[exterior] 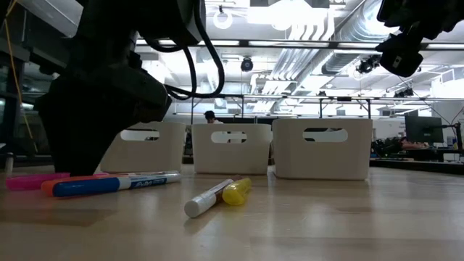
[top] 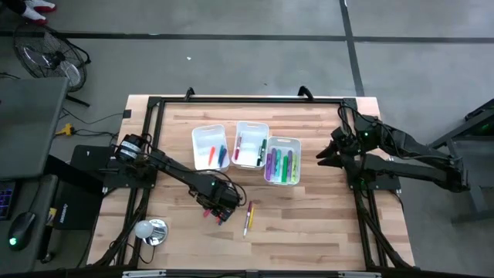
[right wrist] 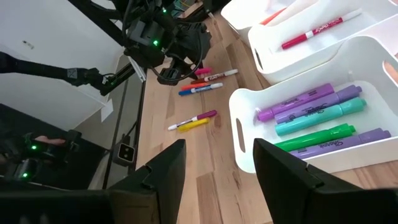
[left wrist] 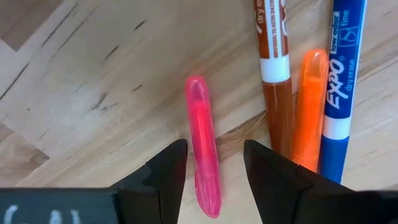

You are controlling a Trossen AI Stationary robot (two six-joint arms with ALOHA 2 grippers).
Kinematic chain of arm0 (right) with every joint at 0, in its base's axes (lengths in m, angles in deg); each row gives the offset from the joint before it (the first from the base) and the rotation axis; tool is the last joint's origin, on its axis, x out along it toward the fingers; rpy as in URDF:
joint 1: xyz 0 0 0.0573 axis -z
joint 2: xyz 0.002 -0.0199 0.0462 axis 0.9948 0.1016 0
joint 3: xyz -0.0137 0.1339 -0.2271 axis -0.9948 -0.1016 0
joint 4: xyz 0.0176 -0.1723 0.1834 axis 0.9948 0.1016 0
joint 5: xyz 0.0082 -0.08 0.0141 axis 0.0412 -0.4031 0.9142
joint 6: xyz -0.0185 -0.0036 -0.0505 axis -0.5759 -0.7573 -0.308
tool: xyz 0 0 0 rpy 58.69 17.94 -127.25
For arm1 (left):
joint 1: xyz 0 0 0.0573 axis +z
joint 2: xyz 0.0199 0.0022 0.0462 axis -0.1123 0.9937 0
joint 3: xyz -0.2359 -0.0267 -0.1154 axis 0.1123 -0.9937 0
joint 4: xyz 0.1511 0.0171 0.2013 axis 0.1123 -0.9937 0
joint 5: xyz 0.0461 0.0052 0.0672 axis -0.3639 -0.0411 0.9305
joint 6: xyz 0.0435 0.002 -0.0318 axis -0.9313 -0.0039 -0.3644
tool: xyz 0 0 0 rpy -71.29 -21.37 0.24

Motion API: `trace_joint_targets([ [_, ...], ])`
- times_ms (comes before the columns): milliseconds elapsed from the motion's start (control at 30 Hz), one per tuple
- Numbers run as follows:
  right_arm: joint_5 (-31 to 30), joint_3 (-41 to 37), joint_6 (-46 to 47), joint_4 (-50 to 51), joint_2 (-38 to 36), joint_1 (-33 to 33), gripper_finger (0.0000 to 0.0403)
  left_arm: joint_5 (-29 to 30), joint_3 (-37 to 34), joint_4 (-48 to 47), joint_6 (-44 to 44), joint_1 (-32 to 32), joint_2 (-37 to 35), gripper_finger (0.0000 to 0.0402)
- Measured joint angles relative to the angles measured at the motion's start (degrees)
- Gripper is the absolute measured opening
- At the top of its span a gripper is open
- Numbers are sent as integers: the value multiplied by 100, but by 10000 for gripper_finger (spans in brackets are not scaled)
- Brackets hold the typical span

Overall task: Pick & Place Markers
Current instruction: Put the pink pen into the left white bin

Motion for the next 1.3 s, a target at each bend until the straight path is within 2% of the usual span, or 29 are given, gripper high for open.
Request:
trace_joint_targets([
  [167,1,1,2,6,0,1,176,-168,0,-42,0,13,160,129],
  [467,0,0,90,35,2,0,176,-111,0,-131,197,4,179,76],
  [700,0,0,92,43,1,0,176,-99,-2,-162,-46,4,254,29],
  [900,1,0,92,70,2,1,176,-262,-2,-168,-264,6,313,27],
  [1300,0,0,105,70,0,2,176,-199,-2,-189,-150,4,313,27],
])
